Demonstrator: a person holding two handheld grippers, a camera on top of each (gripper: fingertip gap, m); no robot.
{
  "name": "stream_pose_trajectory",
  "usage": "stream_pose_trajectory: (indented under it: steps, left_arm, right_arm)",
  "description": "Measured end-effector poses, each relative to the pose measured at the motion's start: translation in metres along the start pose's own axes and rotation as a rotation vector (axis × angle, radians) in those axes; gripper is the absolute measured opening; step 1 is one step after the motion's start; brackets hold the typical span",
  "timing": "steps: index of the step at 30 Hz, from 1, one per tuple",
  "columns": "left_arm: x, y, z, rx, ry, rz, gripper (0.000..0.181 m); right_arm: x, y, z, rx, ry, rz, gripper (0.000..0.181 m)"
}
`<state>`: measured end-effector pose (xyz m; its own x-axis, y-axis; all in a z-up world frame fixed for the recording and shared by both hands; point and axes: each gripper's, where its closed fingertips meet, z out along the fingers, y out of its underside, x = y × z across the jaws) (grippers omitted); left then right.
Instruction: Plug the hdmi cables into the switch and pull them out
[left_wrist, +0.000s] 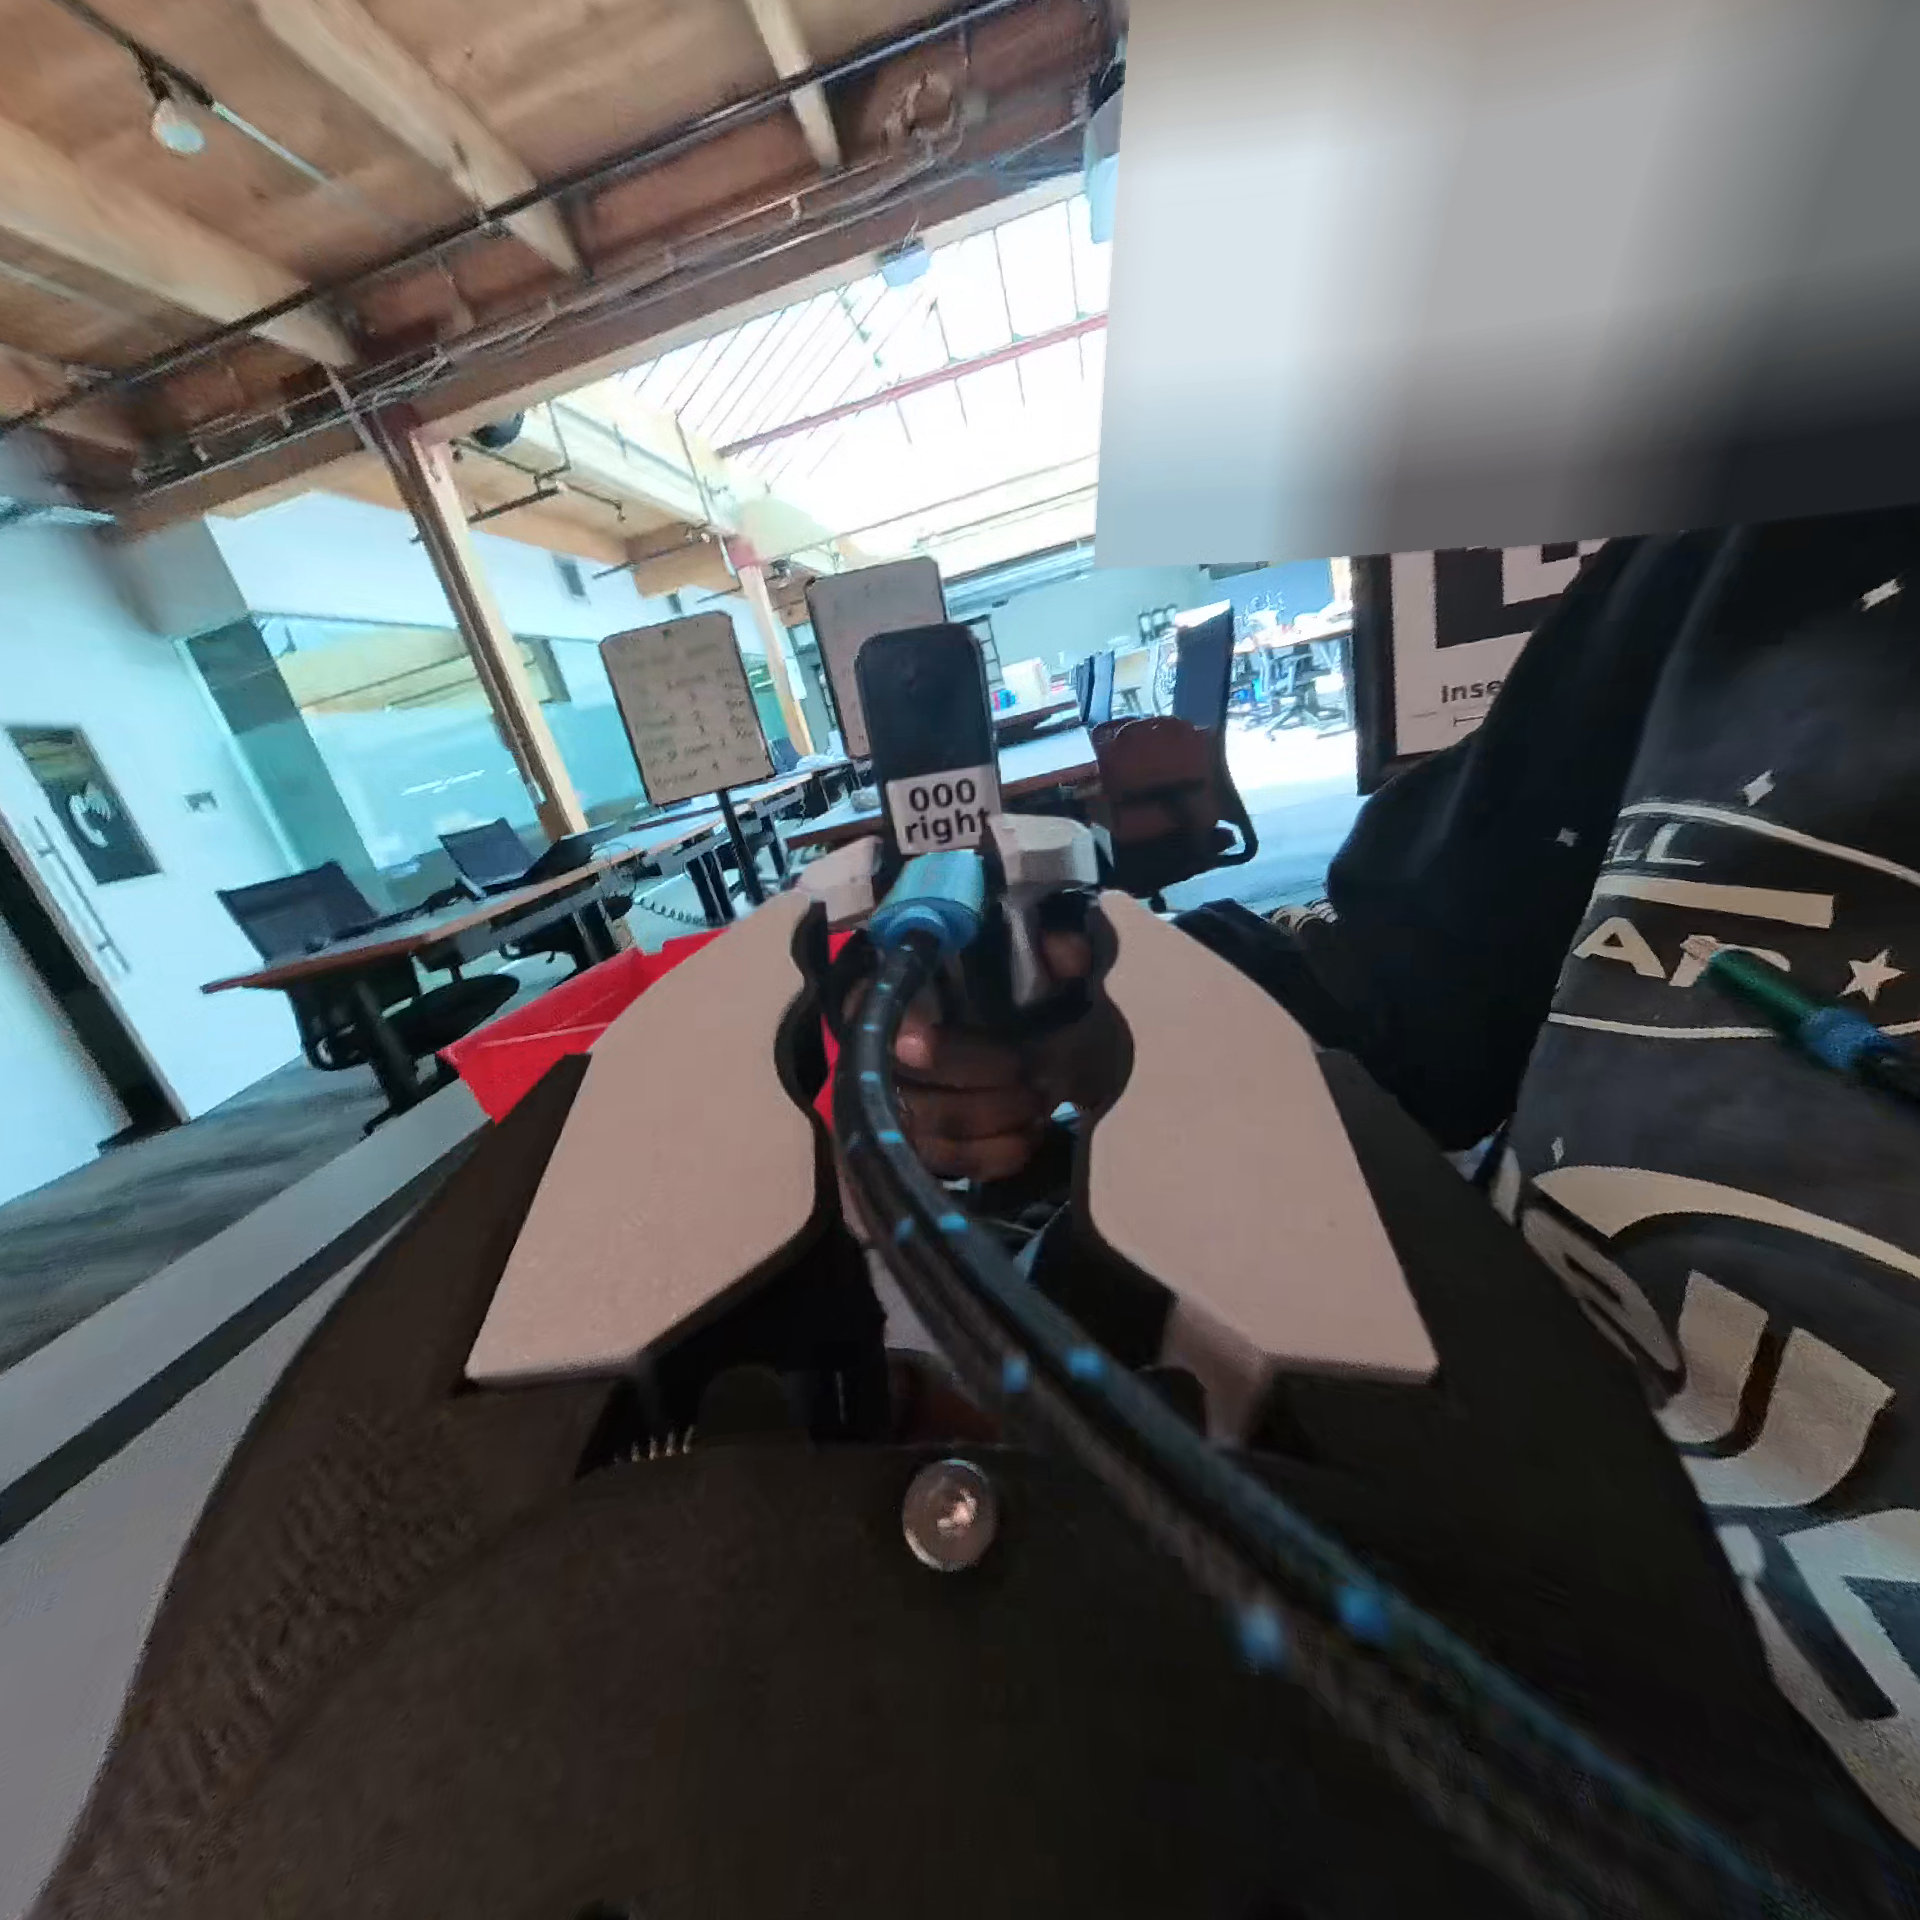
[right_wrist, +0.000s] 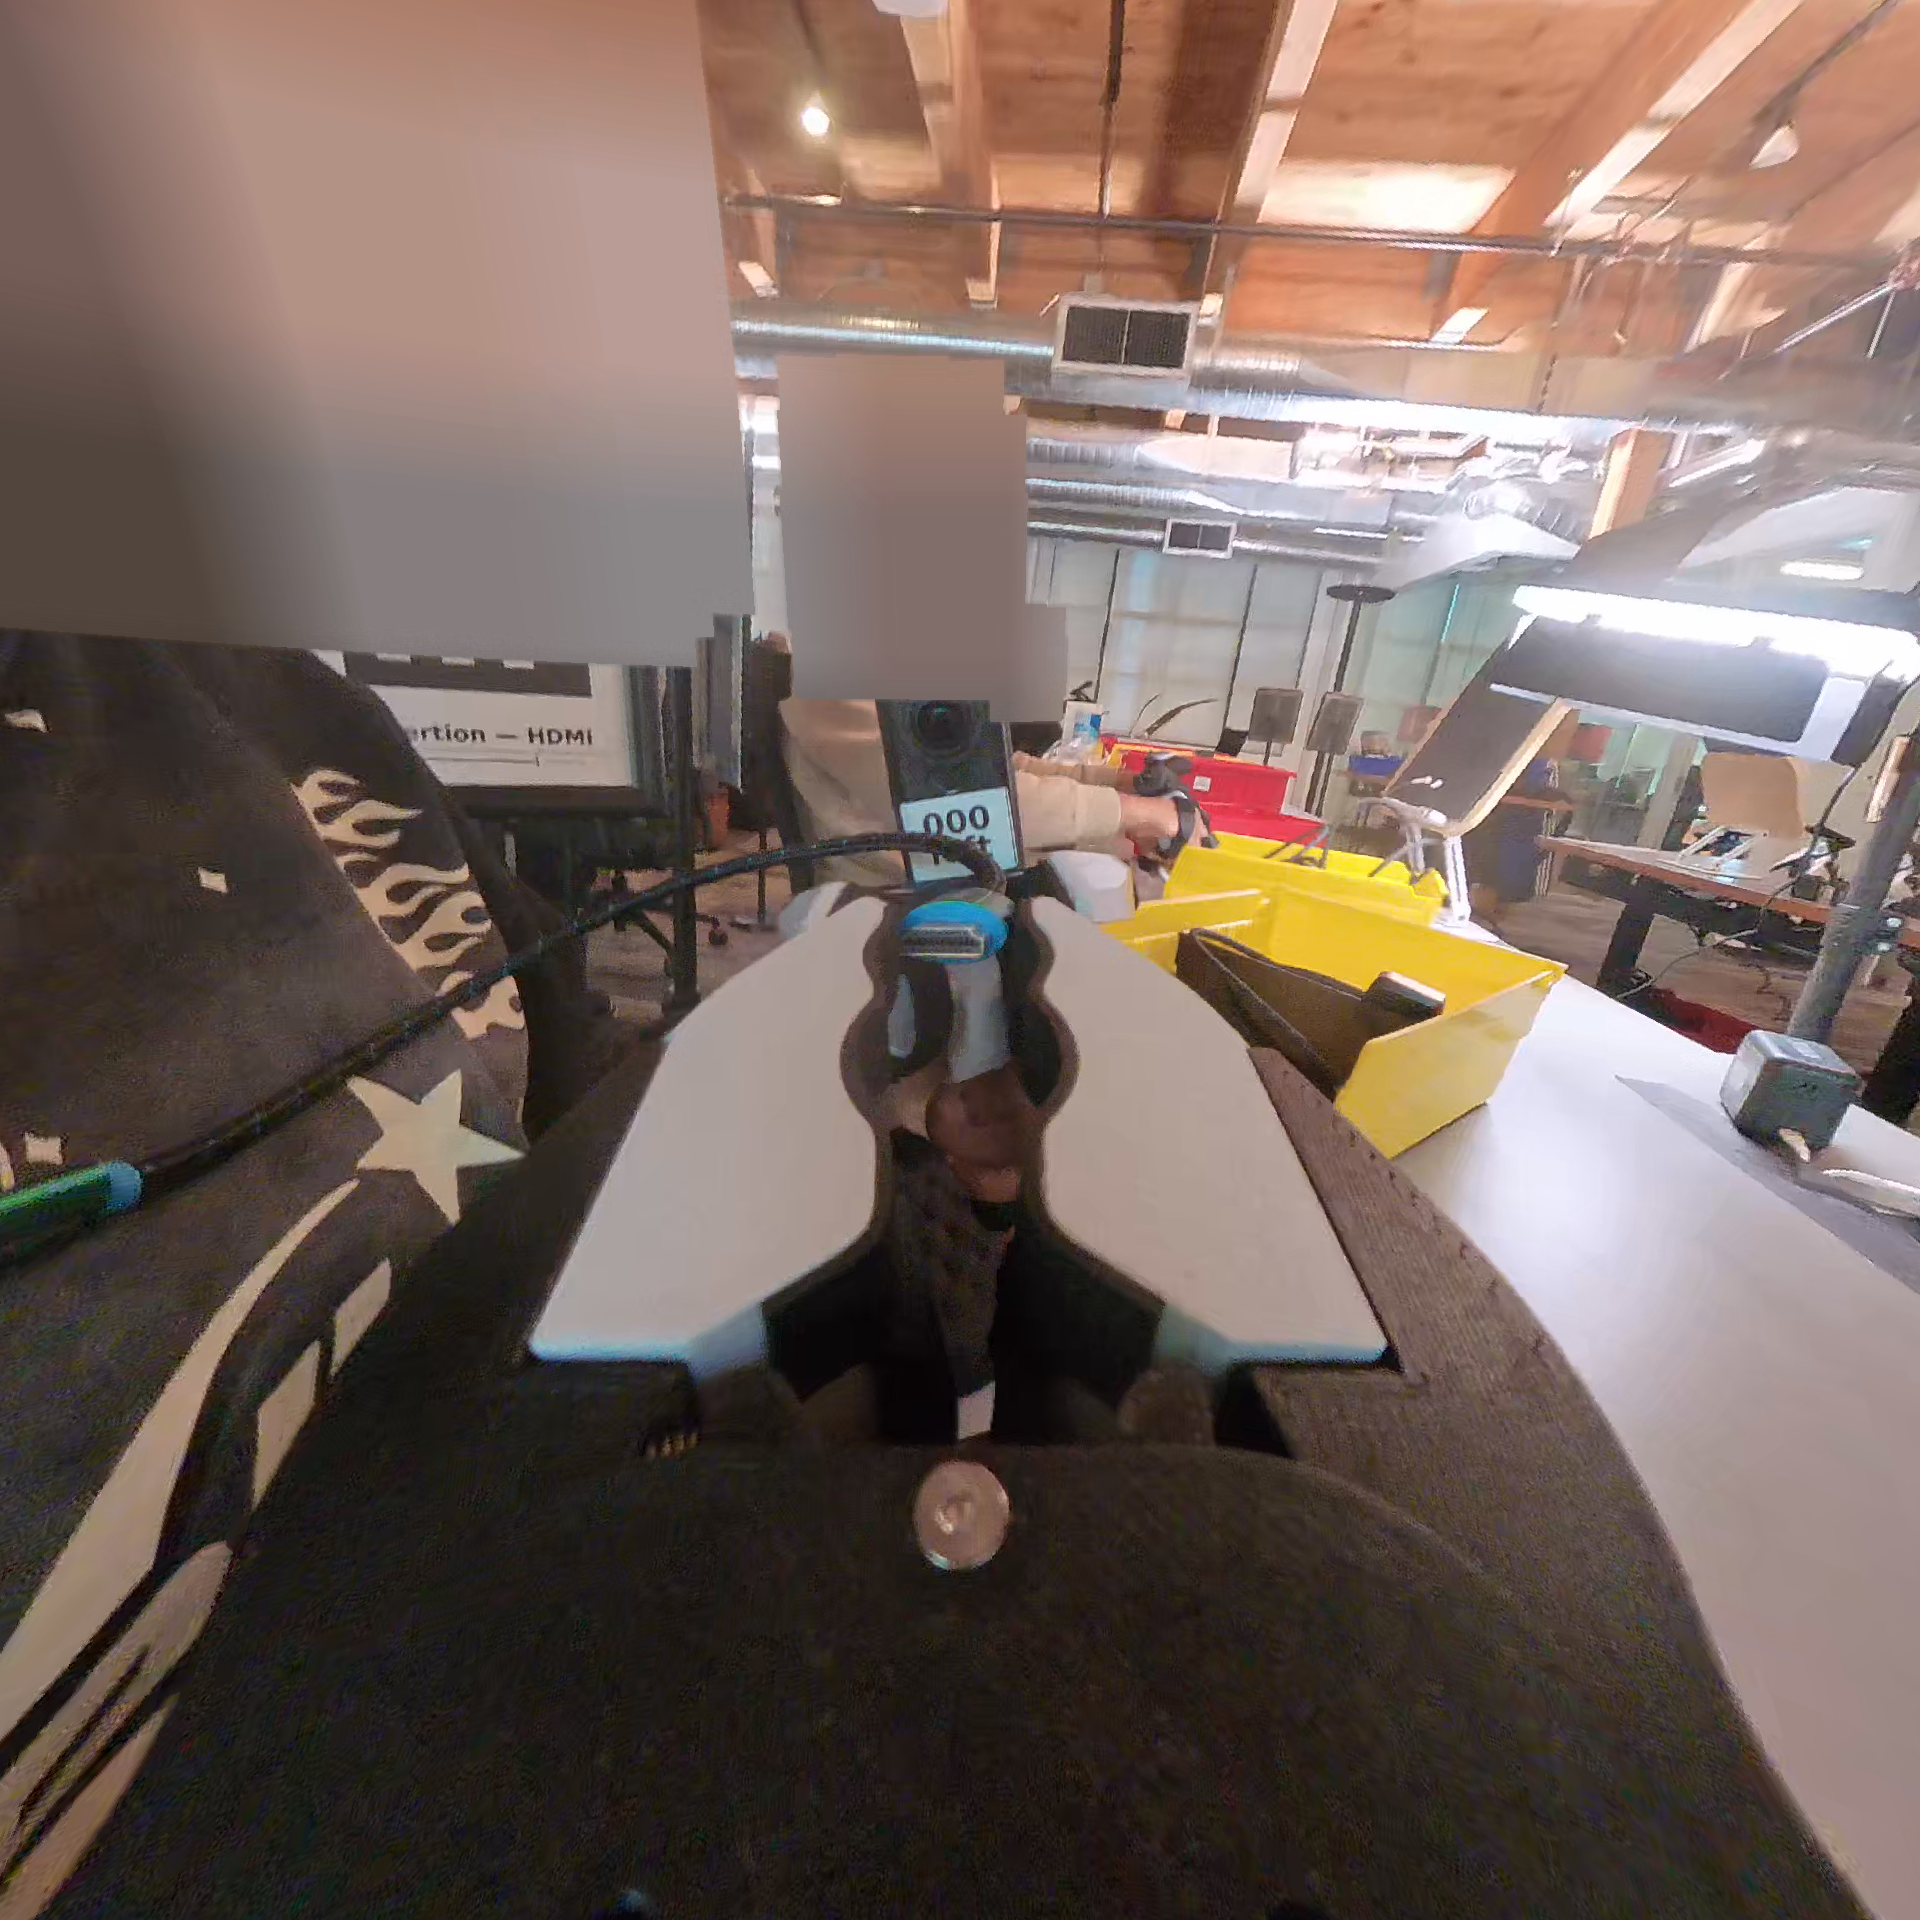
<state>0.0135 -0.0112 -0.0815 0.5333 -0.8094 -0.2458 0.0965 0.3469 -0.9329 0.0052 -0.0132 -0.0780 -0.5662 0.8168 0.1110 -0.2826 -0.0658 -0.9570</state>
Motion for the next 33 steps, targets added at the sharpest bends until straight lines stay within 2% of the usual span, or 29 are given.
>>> stream_pose_trajectory:
  steps: [5,12,16,33]
  left_arm:
    - [0.002,0.007,-0.001,-0.021,0.011,-0.062,0.025]
    - [0.004,0.007,0.0,-0.009,0.015,-0.096,0.026]
    - [0.003,0.008,0.0,-0.015,0.012,-0.099,0.021]
    - [0.007,0.01,0.002,-0.036,0.039,-0.125,0.021]
  right_arm:
    - [-0.004,0.002,0.0,0.008,-0.01,-0.017,0.021]
    - [-0.005,0.008,-0.004,-0.012,-0.026,0.01,0.021]
    - [-0.007,0.009,-0.004,-0.008,-0.039,0.019,0.021]
    - [-0.01,0.011,-0.007,-0.045,-0.021,-0.087,0.021]
